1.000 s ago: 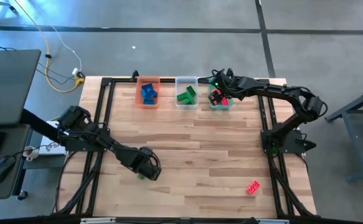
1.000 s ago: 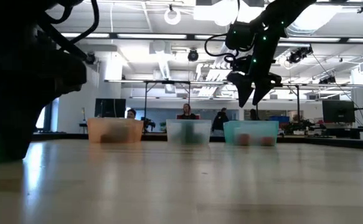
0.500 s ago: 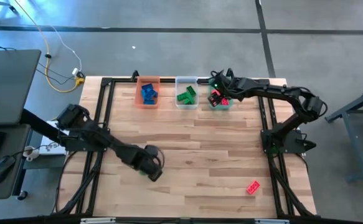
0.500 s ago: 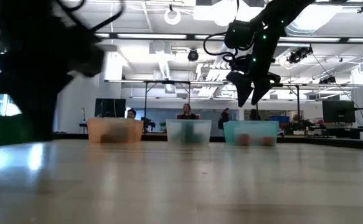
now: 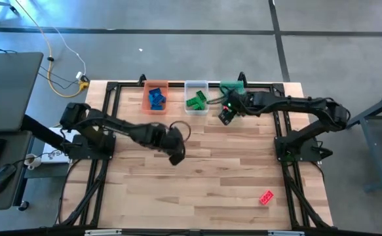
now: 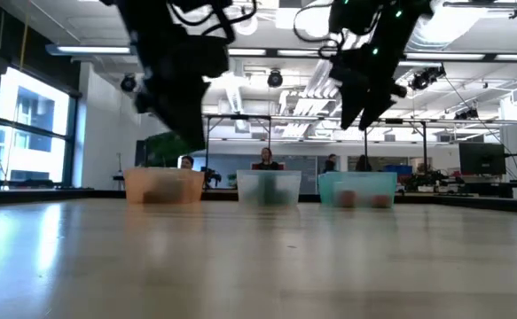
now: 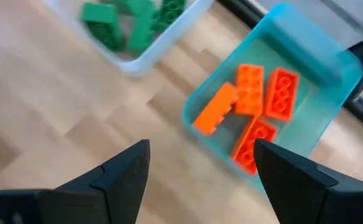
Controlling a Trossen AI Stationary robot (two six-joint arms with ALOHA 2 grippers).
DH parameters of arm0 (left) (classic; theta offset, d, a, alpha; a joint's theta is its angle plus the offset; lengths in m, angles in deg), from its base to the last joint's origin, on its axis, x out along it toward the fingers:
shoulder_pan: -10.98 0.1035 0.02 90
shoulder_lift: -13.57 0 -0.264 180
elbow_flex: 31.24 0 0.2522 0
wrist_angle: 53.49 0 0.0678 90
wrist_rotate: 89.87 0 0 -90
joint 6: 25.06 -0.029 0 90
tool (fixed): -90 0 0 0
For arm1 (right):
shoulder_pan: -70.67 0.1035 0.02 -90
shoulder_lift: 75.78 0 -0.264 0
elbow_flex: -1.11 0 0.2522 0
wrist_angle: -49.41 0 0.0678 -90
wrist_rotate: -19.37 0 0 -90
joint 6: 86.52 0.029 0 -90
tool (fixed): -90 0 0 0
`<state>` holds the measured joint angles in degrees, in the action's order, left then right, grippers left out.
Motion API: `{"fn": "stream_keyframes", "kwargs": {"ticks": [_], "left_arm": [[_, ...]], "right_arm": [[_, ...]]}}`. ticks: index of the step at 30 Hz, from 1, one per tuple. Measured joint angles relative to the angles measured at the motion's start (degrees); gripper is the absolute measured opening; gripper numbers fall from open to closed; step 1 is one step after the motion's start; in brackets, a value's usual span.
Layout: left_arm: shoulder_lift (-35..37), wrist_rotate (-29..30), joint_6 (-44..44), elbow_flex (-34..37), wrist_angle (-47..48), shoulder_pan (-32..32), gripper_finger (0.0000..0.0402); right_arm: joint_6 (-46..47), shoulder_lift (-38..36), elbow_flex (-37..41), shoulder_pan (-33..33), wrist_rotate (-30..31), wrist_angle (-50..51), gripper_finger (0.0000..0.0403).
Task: Sort & place blocks by color
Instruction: Put the green game piece into the bin
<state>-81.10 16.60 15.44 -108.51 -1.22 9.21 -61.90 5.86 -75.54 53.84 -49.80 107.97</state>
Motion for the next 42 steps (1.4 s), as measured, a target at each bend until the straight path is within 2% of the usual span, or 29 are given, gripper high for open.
{"fn": "stream_keyframes", "kwargs": {"ticks": [8,20,29,35,42], "left_arm": [[-0.04,-1.92,-17.65,-1.96,-11.03,10.81,0.0069],[-0.04,-6.48,-36.22,-2.16,-27.24,25.49,0.0070],[-2.05,-14.94,-40.56,-2.16,-40.62,34.24,0.0071],[-5.20,-15.25,-42.23,-2.16,-43.21,38.02,0.0081],[-8.01,-18.53,-42.24,-2.16,-45.63,39.90,0.0110]], "right_arm": [[12.22,-5.39,0.02,10.50,-0.71,4.70,0.0275],[27.55,-4.88,0.04,26.54,0.87,7.17,0.0275],[37.13,-4.74,0.04,34.93,5.39,7.19,0.0275],[41.12,-4.74,0.04,38.35,6.10,7.16,0.0275],[45.65,-4.74,0.04,41.58,5.95,7.19,0.0275]]}}
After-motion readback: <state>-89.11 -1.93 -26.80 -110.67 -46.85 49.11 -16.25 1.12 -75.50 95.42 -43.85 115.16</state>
